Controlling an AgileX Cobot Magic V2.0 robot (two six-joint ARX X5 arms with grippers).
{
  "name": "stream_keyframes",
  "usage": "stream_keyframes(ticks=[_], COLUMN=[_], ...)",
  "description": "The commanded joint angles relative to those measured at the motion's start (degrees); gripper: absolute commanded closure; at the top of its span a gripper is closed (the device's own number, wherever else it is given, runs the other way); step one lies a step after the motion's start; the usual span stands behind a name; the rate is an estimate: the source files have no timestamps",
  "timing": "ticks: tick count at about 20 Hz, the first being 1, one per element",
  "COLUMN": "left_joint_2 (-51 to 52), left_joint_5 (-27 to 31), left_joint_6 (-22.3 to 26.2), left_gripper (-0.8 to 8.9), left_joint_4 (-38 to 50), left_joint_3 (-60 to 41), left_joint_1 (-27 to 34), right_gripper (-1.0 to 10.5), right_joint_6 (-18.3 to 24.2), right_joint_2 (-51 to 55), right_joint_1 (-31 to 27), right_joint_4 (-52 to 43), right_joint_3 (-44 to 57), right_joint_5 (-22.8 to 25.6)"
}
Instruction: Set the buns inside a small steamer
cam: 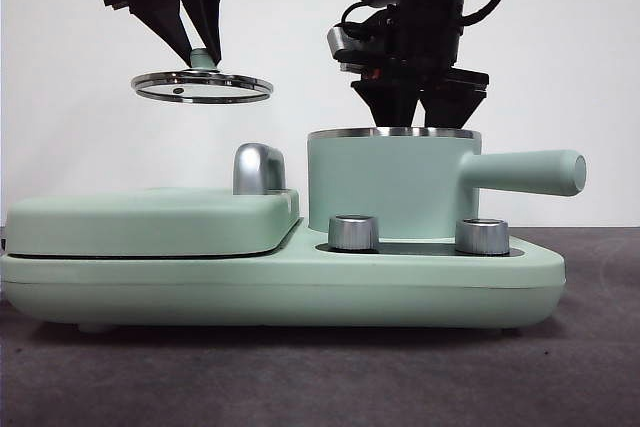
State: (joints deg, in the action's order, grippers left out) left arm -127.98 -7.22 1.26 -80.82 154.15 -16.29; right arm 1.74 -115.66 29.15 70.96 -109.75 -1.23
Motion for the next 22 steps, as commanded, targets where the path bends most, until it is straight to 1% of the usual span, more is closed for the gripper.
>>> stream_keyframes(ticks=[1, 3, 6, 10, 12, 14, 16, 20, 22], left_joint_2=[-0.9, -0.9, -0.9, -0.9, -0.9, -0.9, -0.9, -0.9, -0.9], left_joint_5=[-0.2, -0.2, -0.2, -0.2, -0.2, -0.2, -0.2, -0.2, -0.2], left_joint_6=[-0.5, -0.5, -0.5, -0.7, -0.8, -1.0, -1.4, -1.8, -1.8], left_gripper=[7.27, 7.27, 7.27, 7.27, 7.27, 7.28, 7.28, 7.28, 7.28], left_joint_4=[1.3, 1.3, 1.3, 1.4, 1.4, 1.4, 1.3, 1.1, 1.0], left_joint_3=[2.7, 2.7, 2.7, 2.7, 2.7, 2.7, 2.7, 2.7, 2.7], left_joint_1=[-0.2, -0.2, -0.2, -0.2, -0.3, -0.3, -0.4, -1.1, -1.8], right_gripper=[5.7, 5.1, 5.1, 5.1, 5.1, 5.1, 5.0, 5.0, 5.0], right_joint_6=[0.5, 0.4, 0.7, 0.7, 0.6, 0.6, 0.5, 0.0, -2.0], right_joint_2=[-1.0, -1.0, -0.7, 0.1, 2.2, 6.1, 10.5, 23.1, 31.1], right_joint_1=[0.2, 0.2, 0.2, 0.0, 0.0, 0.0, -0.2, -0.5, -0.1], right_joint_4=[-0.2, -0.2, 0.2, 4.7, 7.5, 10.1, 10.2, 10.2, 10.2], right_joint_3=[-1.5, -1.5, -2.0, -7.1, -8.8, -8.7, -7.8, -3.4, 1.0], right_joint_5=[0.3, 0.3, 0.3, 0.2, -0.2, -0.3, -0.3, -0.5, -0.6])
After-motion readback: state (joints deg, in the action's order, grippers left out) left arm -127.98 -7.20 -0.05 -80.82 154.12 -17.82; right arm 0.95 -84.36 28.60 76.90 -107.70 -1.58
